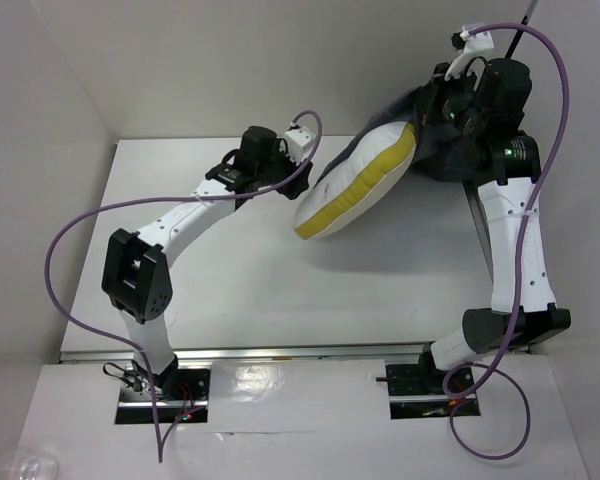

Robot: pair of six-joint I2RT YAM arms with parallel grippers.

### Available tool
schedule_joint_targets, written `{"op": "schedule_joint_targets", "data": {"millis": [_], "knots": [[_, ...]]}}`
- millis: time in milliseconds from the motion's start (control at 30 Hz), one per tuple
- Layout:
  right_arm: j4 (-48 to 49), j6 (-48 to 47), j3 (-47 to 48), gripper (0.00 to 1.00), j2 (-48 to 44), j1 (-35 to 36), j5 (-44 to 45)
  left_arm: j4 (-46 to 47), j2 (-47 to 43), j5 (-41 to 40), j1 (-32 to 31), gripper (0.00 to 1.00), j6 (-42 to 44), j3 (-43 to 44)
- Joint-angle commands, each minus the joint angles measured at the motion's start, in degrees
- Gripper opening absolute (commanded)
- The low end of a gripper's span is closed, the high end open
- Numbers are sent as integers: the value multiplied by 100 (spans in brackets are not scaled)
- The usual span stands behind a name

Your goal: Put the pillow into the pillowcase

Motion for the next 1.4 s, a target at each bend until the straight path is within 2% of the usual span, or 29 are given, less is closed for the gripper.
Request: {"op": "schedule_joint_targets", "data": {"millis": [0,200,467,700,1100,1200,1367], "knots": [[458,110,273,0,-264,-39,-156,505,139,277,-277,65,-97,596],[511,110,273,0,-316,-39,-209,498,192,664,-401,66,-343,597],[511,163,273,0,-316,-39,-262,663,192,665,-655,66,-536,290],[511,215,273,0,-369,-39,-315,1252,507,383,-823,66,-466,-326],[344,215,493,0,-422,-39,-367,1640,1255,-170,-875,66,-667,-10],[283,215,440,0,-474,-39,-420,1578,1256,-223,-875,66,-721,60],[335,277,195,0,-527,-144,-595,1254,625,-109,-875,66,-721,-237]]}}
